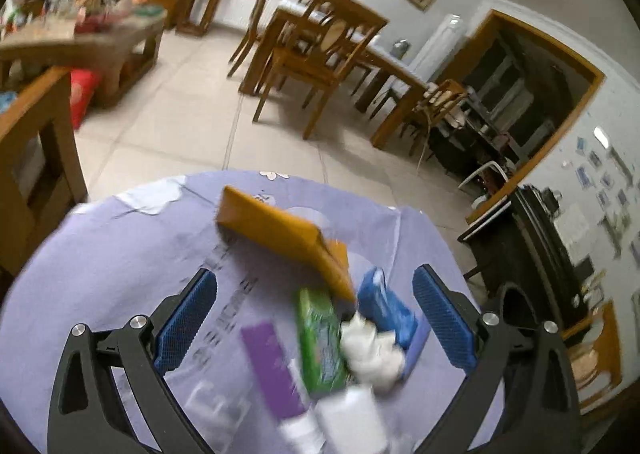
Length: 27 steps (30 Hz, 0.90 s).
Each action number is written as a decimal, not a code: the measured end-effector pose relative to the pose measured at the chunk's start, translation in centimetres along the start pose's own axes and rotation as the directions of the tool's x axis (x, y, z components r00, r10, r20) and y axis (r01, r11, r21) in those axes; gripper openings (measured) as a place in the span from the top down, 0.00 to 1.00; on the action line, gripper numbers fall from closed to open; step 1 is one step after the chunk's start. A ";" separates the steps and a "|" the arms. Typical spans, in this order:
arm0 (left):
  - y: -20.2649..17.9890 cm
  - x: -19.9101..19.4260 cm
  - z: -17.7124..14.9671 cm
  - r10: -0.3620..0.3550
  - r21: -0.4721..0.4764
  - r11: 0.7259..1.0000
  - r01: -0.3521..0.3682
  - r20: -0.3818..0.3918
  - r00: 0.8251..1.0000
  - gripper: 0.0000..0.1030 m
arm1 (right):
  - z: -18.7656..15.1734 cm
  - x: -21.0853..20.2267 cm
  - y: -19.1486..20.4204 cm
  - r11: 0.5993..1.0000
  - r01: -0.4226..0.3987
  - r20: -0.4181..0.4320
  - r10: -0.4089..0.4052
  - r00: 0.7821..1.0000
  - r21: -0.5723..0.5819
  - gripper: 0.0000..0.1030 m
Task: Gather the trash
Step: 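Grasp the orange snack bag with the right tool while the left tool grasps the tan wrapper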
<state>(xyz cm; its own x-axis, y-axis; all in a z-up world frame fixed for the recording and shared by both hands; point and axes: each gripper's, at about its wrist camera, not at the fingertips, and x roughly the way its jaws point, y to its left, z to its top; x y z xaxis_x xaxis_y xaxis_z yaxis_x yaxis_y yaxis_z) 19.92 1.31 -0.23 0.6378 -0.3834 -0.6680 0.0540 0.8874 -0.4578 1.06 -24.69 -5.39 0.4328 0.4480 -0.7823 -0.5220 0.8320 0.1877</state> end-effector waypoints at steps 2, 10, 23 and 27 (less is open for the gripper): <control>-0.2 1.8 0.8 0.057 -0.035 0.998 -0.057 -0.012 0.998 0.05 | 0.0 0.7 0.2 1.000 0.016 -0.018 -0.017 1.000 -0.018 0.25; 0.1 5.3 1.4 0.128 -0.086 0.987 -0.134 -0.070 0.989 0.43 | -0.2 1.1 -0.3 0.999 0.024 -0.002 -0.024 1.000 -0.028 0.35; 2.0 2.1 -0.5 -0.057 -0.103 0.993 0.053 -0.028 0.998 0.77 | -0.5 -0.9 -0.8 0.998 -0.052 0.080 0.050 0.996 0.018 0.44; 0.6 -1.3 -1.0 -0.118 -0.067 0.990 0.121 0.050 0.992 0.77 | -0.4 -3.0 -1.9 0.993 -0.097 0.172 0.086 0.981 0.061 0.45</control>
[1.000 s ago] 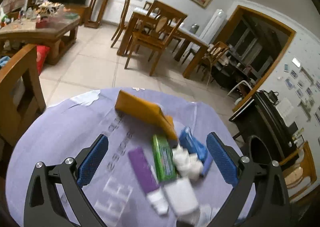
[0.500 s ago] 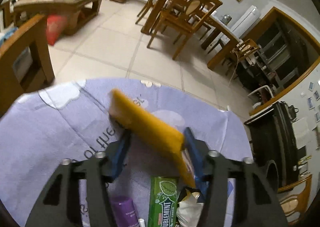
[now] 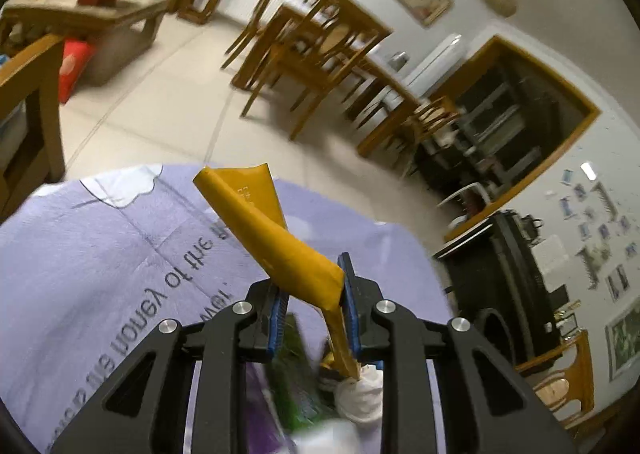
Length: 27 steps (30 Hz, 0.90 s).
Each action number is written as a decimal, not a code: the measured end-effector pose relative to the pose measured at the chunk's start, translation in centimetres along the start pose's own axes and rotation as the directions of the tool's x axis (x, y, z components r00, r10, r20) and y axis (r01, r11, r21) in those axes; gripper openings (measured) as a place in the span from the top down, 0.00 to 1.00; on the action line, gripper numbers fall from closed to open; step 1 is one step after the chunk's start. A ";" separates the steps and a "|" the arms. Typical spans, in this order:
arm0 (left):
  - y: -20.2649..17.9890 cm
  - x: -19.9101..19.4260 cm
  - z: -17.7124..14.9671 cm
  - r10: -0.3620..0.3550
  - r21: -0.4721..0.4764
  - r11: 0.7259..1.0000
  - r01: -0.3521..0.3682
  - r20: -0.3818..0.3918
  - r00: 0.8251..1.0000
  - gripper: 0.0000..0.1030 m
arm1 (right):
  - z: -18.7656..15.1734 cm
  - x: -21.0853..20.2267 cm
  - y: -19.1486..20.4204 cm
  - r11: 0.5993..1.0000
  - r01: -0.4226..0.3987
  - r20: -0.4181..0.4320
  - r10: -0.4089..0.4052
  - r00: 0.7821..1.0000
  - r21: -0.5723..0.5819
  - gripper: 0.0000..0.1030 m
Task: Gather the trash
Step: 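Carry the orange bag and tan wrapper over the bin and open both tools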
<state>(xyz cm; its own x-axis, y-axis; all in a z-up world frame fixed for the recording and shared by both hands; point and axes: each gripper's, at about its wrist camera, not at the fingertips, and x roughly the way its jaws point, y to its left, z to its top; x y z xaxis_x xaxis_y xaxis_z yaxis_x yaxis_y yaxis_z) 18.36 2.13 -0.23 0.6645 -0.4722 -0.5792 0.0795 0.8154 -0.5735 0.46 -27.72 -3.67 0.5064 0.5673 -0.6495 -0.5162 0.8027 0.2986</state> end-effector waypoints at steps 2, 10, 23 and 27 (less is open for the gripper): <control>-1.3 -1.3 -0.4 -0.028 0.021 0.999 0.028 0.031 0.999 0.77 | 0.3 -1.3 -0.6 1.000 0.008 0.052 -0.009 0.999 0.025 0.45; -9.9 -2.7 -4.0 -0.183 0.174 0.969 0.174 0.038 0.982 0.77 | 1.7 -7.7 -5.8 0.981 0.066 0.268 -0.115 0.957 0.184 0.45; -24.7 6.7 -13.5 -0.336 0.318 0.868 0.381 -0.189 0.923 0.77 | -2.8 -20.8 -21.0 0.779 0.252 0.407 -0.539 0.738 0.574 0.44; -28.1 9.2 -16.4 -0.326 0.368 0.842 0.395 -0.238 0.915 0.77 | -4.3 -22.4 -24.0 0.718 0.283 0.385 -0.613 0.690 0.635 0.44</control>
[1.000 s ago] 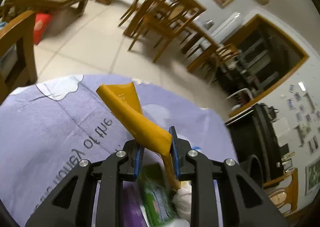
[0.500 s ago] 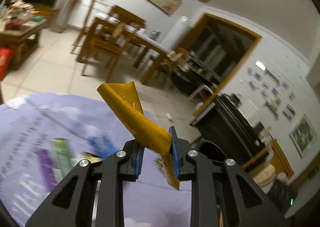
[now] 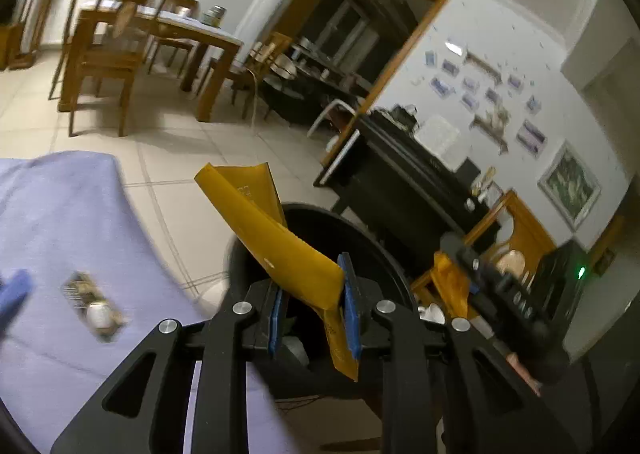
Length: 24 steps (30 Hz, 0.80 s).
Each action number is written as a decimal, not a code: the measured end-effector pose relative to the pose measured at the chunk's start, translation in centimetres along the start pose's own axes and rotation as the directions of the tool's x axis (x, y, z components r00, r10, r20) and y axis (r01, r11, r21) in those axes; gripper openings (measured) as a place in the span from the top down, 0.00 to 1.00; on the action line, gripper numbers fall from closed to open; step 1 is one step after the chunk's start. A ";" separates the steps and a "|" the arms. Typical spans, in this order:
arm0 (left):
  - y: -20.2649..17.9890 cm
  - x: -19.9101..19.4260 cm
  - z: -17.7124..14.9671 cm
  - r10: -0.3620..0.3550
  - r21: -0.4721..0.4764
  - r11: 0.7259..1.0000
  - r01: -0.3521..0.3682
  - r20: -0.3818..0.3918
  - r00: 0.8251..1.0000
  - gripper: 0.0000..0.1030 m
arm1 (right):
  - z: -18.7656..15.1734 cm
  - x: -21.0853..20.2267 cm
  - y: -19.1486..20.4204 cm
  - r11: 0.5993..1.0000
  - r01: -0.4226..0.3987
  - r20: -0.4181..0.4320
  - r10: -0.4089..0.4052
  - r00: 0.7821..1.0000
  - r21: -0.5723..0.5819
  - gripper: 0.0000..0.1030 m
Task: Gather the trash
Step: 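Carry the orange bag and tan wrapper over the bin and open both tools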
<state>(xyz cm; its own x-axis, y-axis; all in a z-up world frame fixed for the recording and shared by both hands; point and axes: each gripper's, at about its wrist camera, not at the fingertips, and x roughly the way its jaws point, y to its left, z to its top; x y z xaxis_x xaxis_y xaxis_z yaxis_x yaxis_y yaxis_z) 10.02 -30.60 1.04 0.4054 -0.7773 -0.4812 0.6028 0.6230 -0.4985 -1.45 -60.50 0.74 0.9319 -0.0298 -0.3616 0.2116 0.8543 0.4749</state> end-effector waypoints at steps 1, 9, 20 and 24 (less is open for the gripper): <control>-0.7 1.1 -0.3 0.006 0.021 1.000 -0.006 -0.011 1.000 0.77 | 0.2 0.0 -0.8 1.000 0.010 0.006 -0.010 1.000 0.009 0.44; -2.7 5.3 -2.3 0.043 0.073 0.997 -0.037 -0.087 0.995 0.77 | -0.8 1.2 -5.9 0.997 0.035 -0.023 -0.034 0.999 0.063 0.44; -3.1 6.6 -2.5 0.066 0.094 0.994 -0.054 -0.125 0.990 0.77 | -2.0 3.8 -5.9 0.997 0.021 -0.056 -0.017 0.998 0.076 0.44; -3.7 7.4 -2.7 0.058 0.099 0.994 -0.045 -0.140 0.988 0.76 | -2.6 4.0 -5.1 0.998 0.027 -0.062 -0.023 0.998 0.061 0.44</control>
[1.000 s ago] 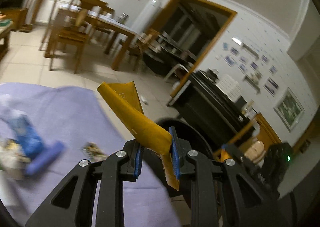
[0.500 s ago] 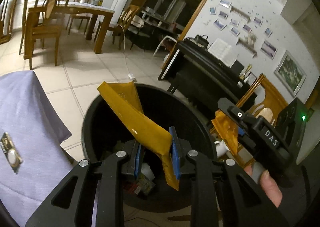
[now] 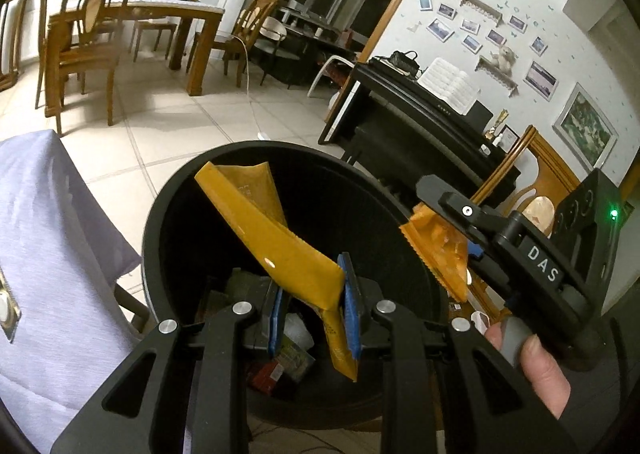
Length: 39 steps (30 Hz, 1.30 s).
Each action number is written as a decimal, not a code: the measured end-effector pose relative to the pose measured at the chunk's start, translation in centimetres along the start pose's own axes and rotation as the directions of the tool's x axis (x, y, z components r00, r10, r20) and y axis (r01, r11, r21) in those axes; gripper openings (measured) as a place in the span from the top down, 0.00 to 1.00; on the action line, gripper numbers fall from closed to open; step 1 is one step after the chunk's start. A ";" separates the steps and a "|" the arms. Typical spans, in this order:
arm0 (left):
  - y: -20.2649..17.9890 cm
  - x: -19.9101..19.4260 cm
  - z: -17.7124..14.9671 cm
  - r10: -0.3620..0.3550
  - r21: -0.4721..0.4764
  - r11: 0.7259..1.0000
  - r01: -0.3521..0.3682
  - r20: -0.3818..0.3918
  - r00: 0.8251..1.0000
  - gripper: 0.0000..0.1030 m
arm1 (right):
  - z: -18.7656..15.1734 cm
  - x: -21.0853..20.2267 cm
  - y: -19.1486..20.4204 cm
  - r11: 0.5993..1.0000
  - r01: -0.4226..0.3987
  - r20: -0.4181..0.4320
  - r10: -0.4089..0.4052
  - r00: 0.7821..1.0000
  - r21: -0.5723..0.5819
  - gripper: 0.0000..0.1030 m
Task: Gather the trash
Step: 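Carry the orange bag and tan wrapper over the bin and open both tools, then grasp the purple tube with the left tool while the right tool grasps the white cup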
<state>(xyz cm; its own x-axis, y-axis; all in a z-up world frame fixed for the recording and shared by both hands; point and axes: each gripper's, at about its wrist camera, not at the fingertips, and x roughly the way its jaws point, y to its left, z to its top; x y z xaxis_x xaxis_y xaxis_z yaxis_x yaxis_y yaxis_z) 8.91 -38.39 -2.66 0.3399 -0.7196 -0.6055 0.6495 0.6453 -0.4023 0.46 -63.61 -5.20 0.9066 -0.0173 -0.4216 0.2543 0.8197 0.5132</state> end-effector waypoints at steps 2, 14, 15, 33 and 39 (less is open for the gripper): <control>-0.2 0.3 0.0 -0.001 0.010 1.000 0.001 -0.015 1.000 0.73 | -0.2 0.2 0.2 1.000 0.005 -0.002 -0.005 1.000 -0.006 0.40; 0.4 -2.5 0.2 0.088 0.015 0.996 -0.089 0.037 0.995 0.14 | -0.3 -0.2 0.5 1.000 0.015 0.025 -0.015 1.000 0.000 0.13; 0.4 -2.8 0.2 0.089 0.013 0.996 -0.089 0.037 0.995 0.14 | 0.0 -0.1 0.2 1.000 0.015 0.021 -0.015 1.000 -0.004 0.13; 14.9 -22.4 -5.2 0.413 -0.275 0.892 -0.358 0.175 0.894 0.10 | -5.5 2.3 14.4 0.934 -0.200 -0.213 0.140 0.967 -0.297 0.27; 23.0 -26.6 -7.6 0.487 -0.404 0.814 -0.417 0.085 0.869 0.32 | -10.2 2.1 23.3 0.832 -0.403 -0.367 0.264 0.892 -0.380 0.32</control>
<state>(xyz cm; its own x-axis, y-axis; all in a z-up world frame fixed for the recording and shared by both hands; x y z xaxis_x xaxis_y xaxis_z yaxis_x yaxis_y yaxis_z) 9.64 -2.46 -0.98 0.6700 -0.3327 -0.6637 0.1125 0.9291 -0.3522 4.89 -38.68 -1.73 0.7526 0.4111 -0.5145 -0.2817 0.9071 0.3128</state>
